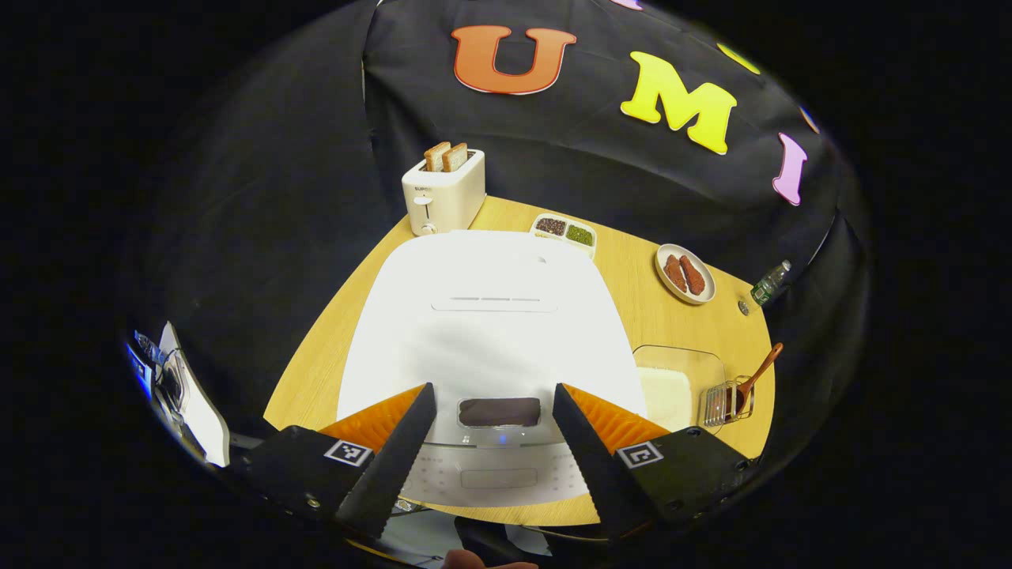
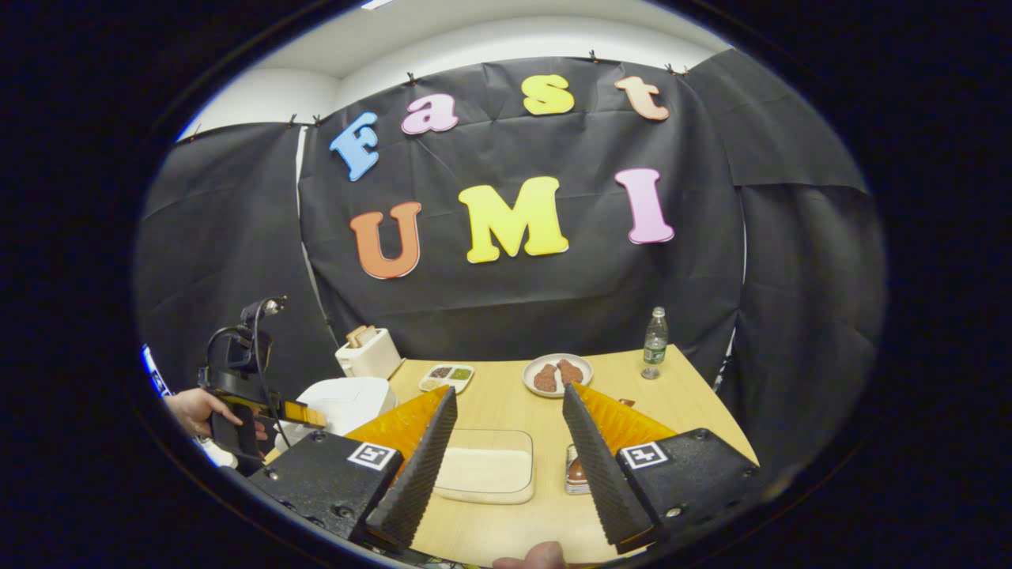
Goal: Close the left gripper, press the button to open the rice cooker; take a wooden spoon from the chopstick holder with the right hand, scoop a spoonful of rice and pour it into the rice cooker, then put the wooden spoon back into the chopstick holder.
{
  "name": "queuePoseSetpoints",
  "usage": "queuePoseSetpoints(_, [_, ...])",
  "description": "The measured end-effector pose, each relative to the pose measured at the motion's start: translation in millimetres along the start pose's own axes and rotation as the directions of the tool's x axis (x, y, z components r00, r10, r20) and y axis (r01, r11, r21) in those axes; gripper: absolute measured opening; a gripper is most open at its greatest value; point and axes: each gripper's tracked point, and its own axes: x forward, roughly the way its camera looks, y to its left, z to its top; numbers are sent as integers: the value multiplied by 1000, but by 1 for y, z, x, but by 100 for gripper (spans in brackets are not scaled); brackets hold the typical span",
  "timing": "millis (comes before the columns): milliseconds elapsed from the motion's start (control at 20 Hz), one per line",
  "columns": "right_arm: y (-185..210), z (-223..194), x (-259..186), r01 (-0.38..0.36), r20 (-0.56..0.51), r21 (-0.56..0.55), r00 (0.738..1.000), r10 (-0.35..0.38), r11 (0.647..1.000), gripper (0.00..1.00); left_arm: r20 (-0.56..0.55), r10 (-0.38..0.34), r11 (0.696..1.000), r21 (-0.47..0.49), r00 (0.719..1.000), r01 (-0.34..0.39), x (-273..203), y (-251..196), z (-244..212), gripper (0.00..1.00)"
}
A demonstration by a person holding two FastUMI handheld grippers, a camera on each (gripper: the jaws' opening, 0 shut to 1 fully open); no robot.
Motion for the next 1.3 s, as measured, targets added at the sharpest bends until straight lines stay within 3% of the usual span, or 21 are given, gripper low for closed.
queuePoseSetpoints(250, [-2,0,10,-18,-2,14,1000,18,1000,88,-56,40,999,8,998,-39,7,2,-14,98])
queuePoseSetpoints(350, [-6,1,15,-24,-1,16,1000,24,1000,88,-48,59,998,38,997,-57,10,3,-14,98])
queuePoseSetpoints(850, [-24,3,41,-83,-13,29,996,83,996,88,-10,82,997,8,997,-82,10,3,-16,99])
queuePoseSetpoints(1150, [-37,2,42,-100,-21,13,995,100,995,89,71,82,996,-29,994,-80,0,0,-9,96])
queuePoseSetpoints(1300, [-32,6,25,-92,-2,25,996,92,995,89,169,65,998,-39,984,-59,-32,-3,8,96])
